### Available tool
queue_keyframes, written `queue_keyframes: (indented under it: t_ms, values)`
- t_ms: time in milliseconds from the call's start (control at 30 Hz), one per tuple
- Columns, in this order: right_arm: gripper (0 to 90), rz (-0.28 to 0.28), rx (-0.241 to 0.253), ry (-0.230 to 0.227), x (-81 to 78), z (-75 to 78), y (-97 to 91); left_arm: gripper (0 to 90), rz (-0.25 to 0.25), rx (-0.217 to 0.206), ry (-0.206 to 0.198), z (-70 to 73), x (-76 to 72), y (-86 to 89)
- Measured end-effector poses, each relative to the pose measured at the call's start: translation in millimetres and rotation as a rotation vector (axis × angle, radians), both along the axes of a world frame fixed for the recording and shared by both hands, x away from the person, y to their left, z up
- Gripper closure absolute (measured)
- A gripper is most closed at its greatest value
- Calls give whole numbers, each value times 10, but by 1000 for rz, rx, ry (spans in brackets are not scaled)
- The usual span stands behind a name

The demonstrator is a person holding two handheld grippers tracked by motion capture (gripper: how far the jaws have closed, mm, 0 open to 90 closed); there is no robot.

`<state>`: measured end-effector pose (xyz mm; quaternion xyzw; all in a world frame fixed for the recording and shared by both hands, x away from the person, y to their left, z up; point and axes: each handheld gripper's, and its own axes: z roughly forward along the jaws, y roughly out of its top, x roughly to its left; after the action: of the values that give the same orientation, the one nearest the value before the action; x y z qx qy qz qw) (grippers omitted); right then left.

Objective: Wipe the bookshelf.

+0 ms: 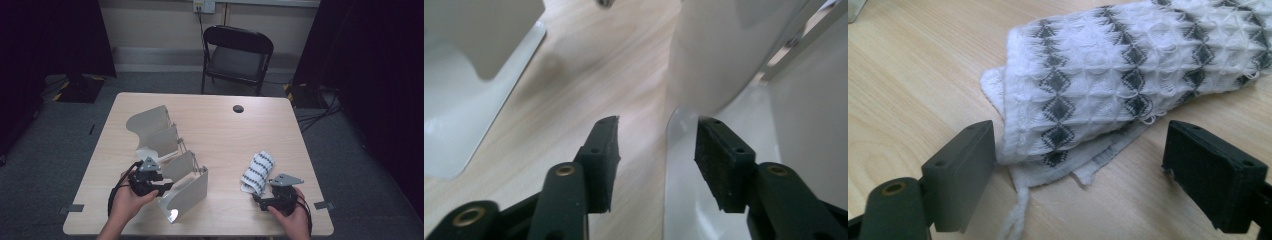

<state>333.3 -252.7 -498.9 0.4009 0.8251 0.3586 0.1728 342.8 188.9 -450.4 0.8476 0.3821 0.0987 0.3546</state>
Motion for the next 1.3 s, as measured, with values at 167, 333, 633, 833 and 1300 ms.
queue_keyframes:
  t_ms: [167,333,633,833,1300]
  values:
    - [169,24,-23,7,-17,34,42,417,22,10,-7,-114,-31,104]
    - [175,50,-57,1,-51,86,106,365,20,34,-14,-208,-63,193]
    - [209,82,-48,-13,-61,203,201,312,38,41,-34,-321,-102,322]
    - [213,88,-45,-12,-30,227,248,295,42,38,-38,-351,-119,384]
    - [243,113,-53,1,28,289,414,226,24,52,-94,-436,-163,445]
